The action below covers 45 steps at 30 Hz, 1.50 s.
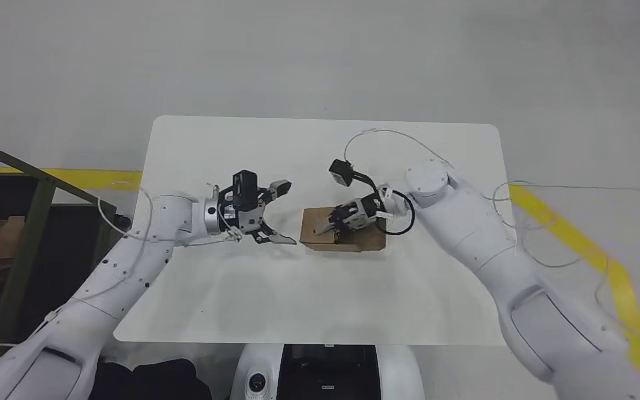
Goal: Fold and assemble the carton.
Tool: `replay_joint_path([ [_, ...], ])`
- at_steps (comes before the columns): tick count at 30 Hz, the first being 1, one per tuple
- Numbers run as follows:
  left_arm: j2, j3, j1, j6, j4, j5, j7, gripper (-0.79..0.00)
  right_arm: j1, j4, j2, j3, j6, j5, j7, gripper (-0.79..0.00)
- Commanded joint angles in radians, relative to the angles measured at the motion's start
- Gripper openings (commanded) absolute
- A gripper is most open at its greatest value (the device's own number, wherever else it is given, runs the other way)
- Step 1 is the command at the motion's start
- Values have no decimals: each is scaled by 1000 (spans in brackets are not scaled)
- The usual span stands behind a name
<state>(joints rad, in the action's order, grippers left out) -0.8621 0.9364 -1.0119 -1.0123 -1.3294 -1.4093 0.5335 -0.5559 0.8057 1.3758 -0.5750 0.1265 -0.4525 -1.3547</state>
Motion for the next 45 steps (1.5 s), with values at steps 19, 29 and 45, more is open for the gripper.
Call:
replay_joint_path([
  [19,6,-73,55,4,79,-98,97,0,36,-174,62,10,-47,-5,12,0],
  [29,-11,-102,59,40,82,-137,94,0,30,-92,-14,-89,-66,54,-34,0],
  [45,-50,-146,94,49,79,-115,19,0,-180,256,-143,-256,-230,163,-3,0],
])
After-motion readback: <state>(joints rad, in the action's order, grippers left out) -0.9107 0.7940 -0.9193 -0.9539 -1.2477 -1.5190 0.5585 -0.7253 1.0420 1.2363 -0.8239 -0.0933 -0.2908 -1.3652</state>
